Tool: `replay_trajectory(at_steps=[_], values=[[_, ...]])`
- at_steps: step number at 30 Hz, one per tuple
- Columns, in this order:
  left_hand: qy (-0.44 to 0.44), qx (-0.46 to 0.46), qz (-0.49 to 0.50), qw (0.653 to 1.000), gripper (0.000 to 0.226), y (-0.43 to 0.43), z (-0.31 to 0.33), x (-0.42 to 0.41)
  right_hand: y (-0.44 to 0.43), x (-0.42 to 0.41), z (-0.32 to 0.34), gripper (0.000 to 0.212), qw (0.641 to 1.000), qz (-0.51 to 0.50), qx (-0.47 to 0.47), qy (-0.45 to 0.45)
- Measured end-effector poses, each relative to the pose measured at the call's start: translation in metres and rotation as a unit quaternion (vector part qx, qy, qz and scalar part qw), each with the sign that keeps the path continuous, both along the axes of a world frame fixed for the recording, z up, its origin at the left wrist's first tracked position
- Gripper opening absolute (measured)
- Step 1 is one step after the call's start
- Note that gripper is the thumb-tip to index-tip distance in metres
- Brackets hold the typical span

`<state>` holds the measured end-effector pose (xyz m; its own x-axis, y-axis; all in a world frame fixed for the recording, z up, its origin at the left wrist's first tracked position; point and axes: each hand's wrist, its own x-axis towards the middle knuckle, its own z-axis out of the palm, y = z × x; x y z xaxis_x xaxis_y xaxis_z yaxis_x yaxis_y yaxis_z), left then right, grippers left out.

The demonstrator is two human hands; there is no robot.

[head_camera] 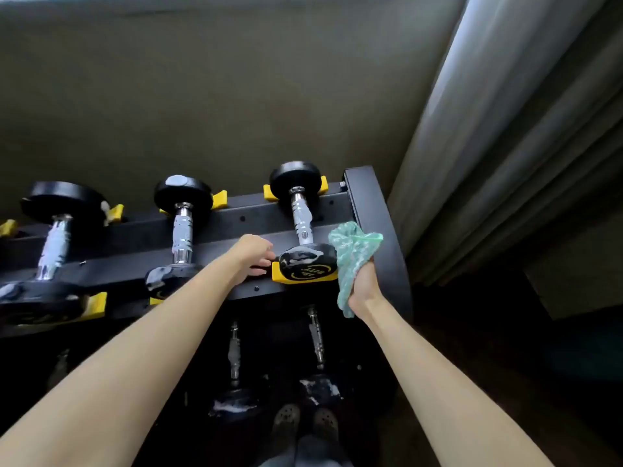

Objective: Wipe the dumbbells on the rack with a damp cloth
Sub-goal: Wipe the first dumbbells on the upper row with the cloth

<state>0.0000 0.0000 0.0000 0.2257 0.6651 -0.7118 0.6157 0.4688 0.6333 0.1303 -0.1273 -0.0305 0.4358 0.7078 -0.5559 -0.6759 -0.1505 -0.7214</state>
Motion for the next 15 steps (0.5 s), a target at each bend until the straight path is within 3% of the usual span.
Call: replay_trajectory(at_steps=[5,15], values=[[-0.059,-0.088,0.049,0.993,0.033,-0.008,-0.013,-0.010,0.002,-0.017,0.006,0.048,0.999,0.000,0.006,-0.050],[-0.108,-0.092,0.057,0.988,0.040,-0.002,-0.017,-0.017,0.017,-0.033,0.002,0.049,0.985,0.075,-0.040,-0.152]])
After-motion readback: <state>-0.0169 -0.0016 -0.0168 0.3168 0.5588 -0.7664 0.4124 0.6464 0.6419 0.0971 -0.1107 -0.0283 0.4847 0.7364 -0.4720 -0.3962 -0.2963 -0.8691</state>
